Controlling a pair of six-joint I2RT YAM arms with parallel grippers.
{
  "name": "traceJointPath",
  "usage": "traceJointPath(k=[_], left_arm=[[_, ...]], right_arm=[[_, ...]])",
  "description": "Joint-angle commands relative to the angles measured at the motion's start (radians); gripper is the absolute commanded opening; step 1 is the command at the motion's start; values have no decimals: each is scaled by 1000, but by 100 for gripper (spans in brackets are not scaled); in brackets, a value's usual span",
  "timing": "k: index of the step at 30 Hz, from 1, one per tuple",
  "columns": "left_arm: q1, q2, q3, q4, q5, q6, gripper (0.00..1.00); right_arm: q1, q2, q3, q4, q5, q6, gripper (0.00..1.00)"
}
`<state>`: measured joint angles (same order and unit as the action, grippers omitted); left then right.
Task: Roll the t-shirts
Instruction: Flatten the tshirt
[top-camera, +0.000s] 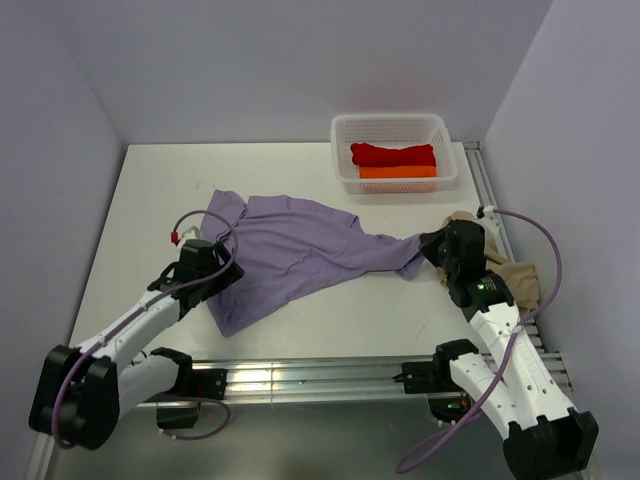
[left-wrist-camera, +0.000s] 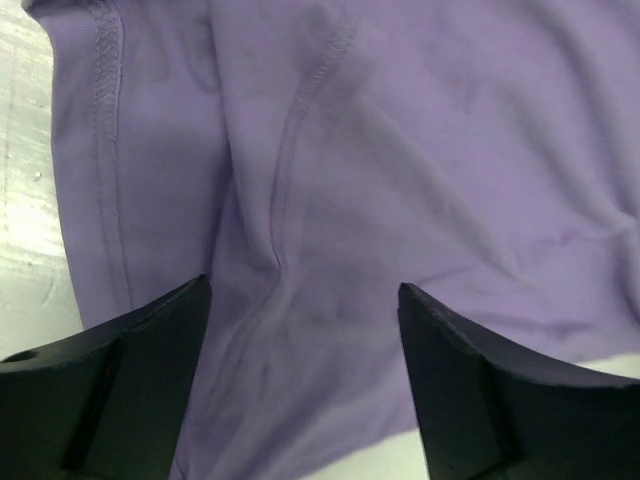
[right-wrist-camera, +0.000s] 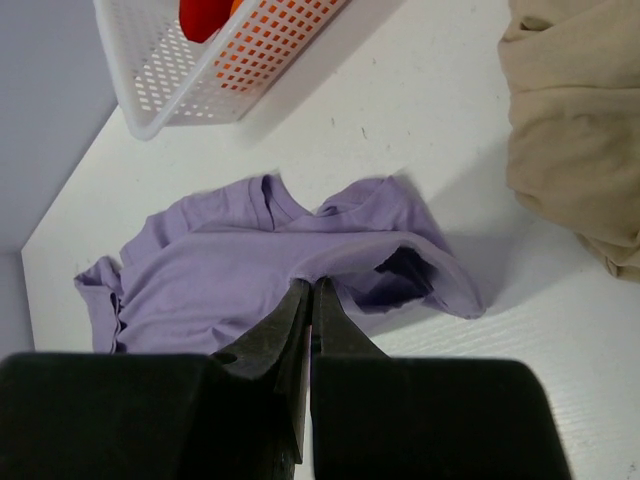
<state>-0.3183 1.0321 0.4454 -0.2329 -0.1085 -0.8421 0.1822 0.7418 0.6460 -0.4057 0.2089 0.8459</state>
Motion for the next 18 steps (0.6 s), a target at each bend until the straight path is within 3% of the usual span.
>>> traceJointPath(k=[1, 7, 10, 11, 18], left_arm=[[1, 113, 70, 118, -60, 46, 79], [8, 316, 191, 125, -109, 49, 65], [54, 413, 222, 191, -7, 49, 34], [102, 480, 245, 223, 74, 49, 3], [235, 779, 445, 244, 101, 74, 0]], right_arm=[[-7, -7, 34, 47, 10, -21, 0], [-7, 5, 7, 82, -35, -5, 0], [-7, 14, -3, 94, -42, 12, 0], [-7, 14, -12, 105, -42, 13, 0], [-7, 86, -22, 137, -11, 24, 0]])
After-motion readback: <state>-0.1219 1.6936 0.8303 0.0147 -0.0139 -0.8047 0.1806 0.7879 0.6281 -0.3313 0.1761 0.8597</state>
